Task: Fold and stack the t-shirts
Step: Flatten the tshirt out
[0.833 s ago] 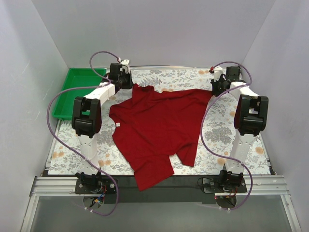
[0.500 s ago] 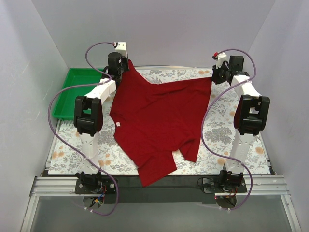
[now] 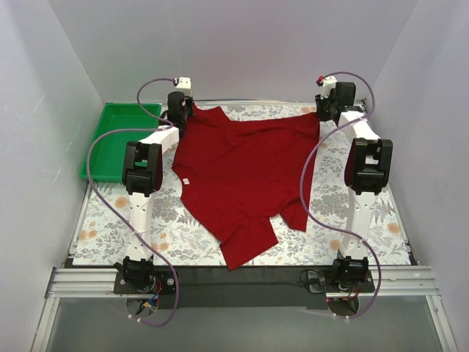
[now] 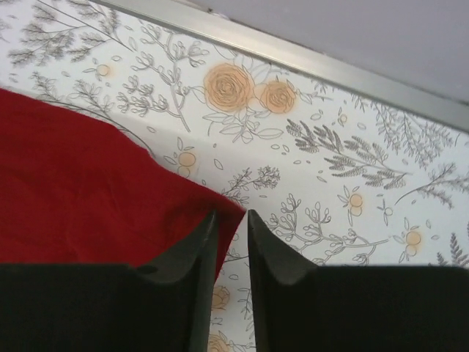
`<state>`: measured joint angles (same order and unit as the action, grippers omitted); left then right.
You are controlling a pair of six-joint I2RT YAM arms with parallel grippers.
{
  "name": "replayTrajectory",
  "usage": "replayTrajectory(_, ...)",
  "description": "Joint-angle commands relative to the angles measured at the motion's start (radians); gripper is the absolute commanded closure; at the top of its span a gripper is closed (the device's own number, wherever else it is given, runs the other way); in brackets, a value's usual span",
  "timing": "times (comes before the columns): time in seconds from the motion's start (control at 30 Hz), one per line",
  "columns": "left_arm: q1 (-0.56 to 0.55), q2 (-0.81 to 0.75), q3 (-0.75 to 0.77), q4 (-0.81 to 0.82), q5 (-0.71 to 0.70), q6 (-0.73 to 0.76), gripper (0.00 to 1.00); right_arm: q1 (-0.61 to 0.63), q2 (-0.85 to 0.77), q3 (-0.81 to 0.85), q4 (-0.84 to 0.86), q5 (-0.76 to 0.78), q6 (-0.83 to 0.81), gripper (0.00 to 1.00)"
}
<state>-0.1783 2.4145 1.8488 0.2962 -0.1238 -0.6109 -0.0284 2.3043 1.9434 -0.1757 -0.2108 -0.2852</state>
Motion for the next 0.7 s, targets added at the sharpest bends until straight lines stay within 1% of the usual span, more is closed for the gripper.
replayTrajectory(0.0,0.013,-0.044,0.081,0.005,0.036,-0.047,0.8,0.056,0.007,0.066,0.079,0.206,0.038,0.61)
replayTrajectory(0.03,0.013,-0.055,0.089,-0.014,0.07,-0.076,0.7,0.059,-0.006,0.057,0.085,0.206,0.041,0.46)
replayTrajectory(0.07,0.013,-0.084,0.099,-0.031,0.169,-0.091,0.63,0.058,-0.049,0.022,0.088,0.206,0.041,0.41)
replayTrajectory(0.1,0.013,-0.107,0.105,-0.067,0.206,-0.111,0.53,0.059,-0.077,-0.003,0.096,0.206,0.037,0.37)
replayTrajectory(0.13,0.014,-0.13,0.109,-0.084,0.237,-0.133,0.46,0.059,-0.109,-0.038,0.096,0.194,0.026,0.32)
replayTrajectory(0.17,0.011,-0.185,0.106,-0.106,0.297,-0.177,0.41,0.059,-0.185,-0.073,0.093,0.167,-0.014,0.29)
replayTrajectory(0.2,0.011,-0.218,0.098,-0.129,0.323,-0.2,0.37,0.058,-0.23,-0.178,0.088,0.13,-0.052,0.27)
replayTrajectory(0.23,0.011,-0.253,0.049,-0.159,0.354,-0.22,0.27,0.058,-0.279,-0.24,0.064,0.009,-0.095,0.24)
replayTrajectory(0.27,0.01,-0.299,0.017,-0.172,0.375,-0.24,0.26,0.056,-0.387,-0.301,0.042,-0.077,-0.145,0.23)
replayTrajectory(0.3,0.01,-0.384,-0.032,-0.192,0.415,-0.294,0.25,0.056,-0.44,-0.431,0.01,-0.222,-0.269,0.21)
replayTrajectory(0.33,0.01,-0.437,-0.075,-0.207,0.433,-0.32,0.25,0.058,-0.485,-0.478,-0.069,-0.283,-0.314,0.2)
replayTrajectory(0.37,0.01,-0.484,-0.173,-0.227,0.447,-0.351,0.25,0.058,-0.564,-0.527,-0.141,-0.344,-0.377,0.21)
replayTrajectory(0.4,0.01,-0.532,-0.225,-0.244,0.469,-0.403,0.25,0.058,-0.597,-0.559,-0.213,-0.402,-0.508,0.21)
replayTrajectory(0.43,0.01,-0.64,-0.284,-0.273,0.51,-0.435,0.25,0.058,-0.63,-0.634,-0.375,-0.489,-0.602,0.21)
replayTrajectory(0.47,0.008,-0.693,-0.427,-0.281,0.536,-0.46,0.25,0.058,-0.69,-0.671,-0.451,-0.522,-0.691,0.21)
replayTrajectory(0.5,0.007,-0.757,-0.497,-0.278,0.556,-0.514,0.25,0.059,-0.724,-0.71,-0.517,-0.544,-0.772,0.22)
replayTrajectory(0.53,0.005,-0.864,-0.581,-0.282,0.6,-0.535,0.25,0.067,-0.756,-0.8,-0.577,-0.564,-0.927,0.23)
replayTrajectory(0.57,0.002,-0.927,-0.649,-0.284,0.61,-0.55,0.25,0.073,-0.825,-0.843,-0.611,-0.561,-0.968,0.23)
replayTrajectory(0.6,-0.01,-0.983,-0.781,-0.292,0.612,-0.572,0.25,0.082,-0.859,-0.892,-0.643,-0.556,-0.998,0.23)
replayTrajectory(0.63,-0.018,-1.094,-0.842,-0.324,0.612,-0.599,0.25,0.112,-0.894,-0.931,-0.648,-0.533,-1.022,0.23)
replayTrajectory(0.67,-0.024,-1.147,-0.897,-0.334,0.607,-0.619,0.25,0.133,-0.949,-1.005,-0.65,-0.517,-1.026,0.24)
